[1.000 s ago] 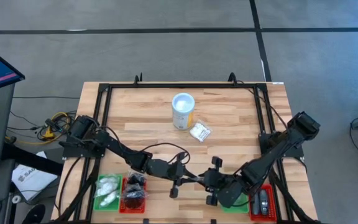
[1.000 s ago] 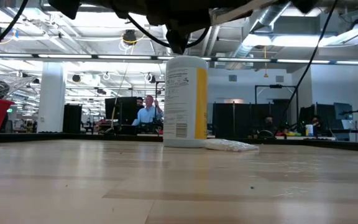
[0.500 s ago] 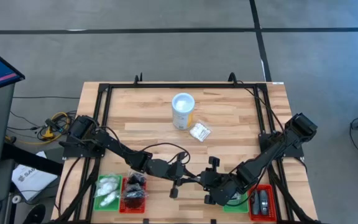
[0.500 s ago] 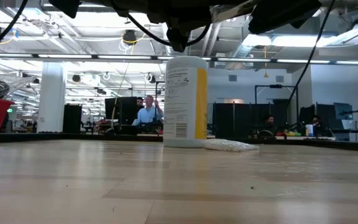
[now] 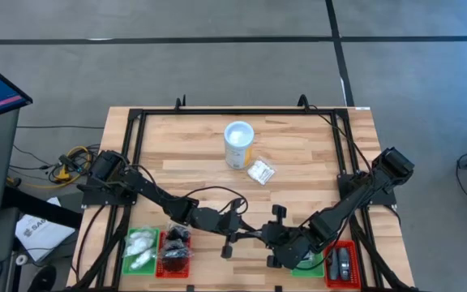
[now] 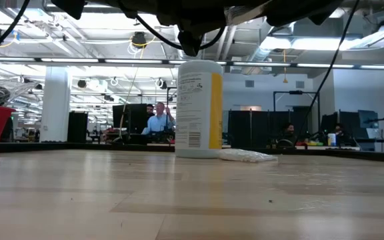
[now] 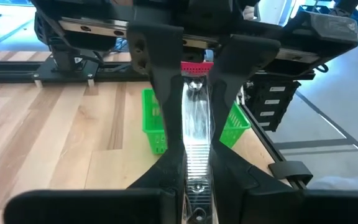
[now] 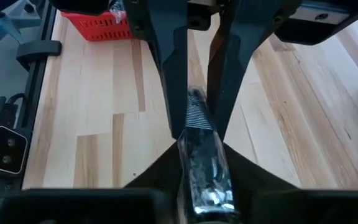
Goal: Pick & Place Travel size toiletries
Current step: Put the nail cutter into the right green bin
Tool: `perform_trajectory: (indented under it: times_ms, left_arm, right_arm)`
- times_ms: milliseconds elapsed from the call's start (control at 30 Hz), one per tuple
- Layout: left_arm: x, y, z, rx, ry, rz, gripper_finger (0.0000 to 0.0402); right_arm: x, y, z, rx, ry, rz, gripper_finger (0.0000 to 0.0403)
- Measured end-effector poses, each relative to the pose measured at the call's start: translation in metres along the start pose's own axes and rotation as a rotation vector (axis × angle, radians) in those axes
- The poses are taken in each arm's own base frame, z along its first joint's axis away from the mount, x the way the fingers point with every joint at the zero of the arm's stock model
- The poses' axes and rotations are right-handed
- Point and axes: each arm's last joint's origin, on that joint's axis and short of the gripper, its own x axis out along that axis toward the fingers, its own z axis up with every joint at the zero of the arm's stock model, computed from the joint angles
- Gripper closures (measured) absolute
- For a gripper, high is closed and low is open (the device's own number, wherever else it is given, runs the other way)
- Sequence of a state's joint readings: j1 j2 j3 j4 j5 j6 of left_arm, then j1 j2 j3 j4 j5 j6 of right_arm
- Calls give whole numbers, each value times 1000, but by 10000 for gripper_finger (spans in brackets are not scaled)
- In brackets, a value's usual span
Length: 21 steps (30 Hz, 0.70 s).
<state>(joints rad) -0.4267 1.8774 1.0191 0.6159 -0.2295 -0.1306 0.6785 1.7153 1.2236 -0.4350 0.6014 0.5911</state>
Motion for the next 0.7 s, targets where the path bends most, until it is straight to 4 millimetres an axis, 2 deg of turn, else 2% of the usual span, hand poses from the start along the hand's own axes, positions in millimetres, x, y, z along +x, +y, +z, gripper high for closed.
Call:
perform_trajectory:
  times_ms: [67,400,700]
  left_arm:
    - [0,0,0,8,2,0,358]
    - [0,0,0,1,3,-1,320]
    - [0,0,0,2,2,0,317]
  right_arm:
    - [0,0,0,-5,4,3,364]
    - [0,0,0,-15,13,16,364]
    - [0,0,0,-18,18,16,364]
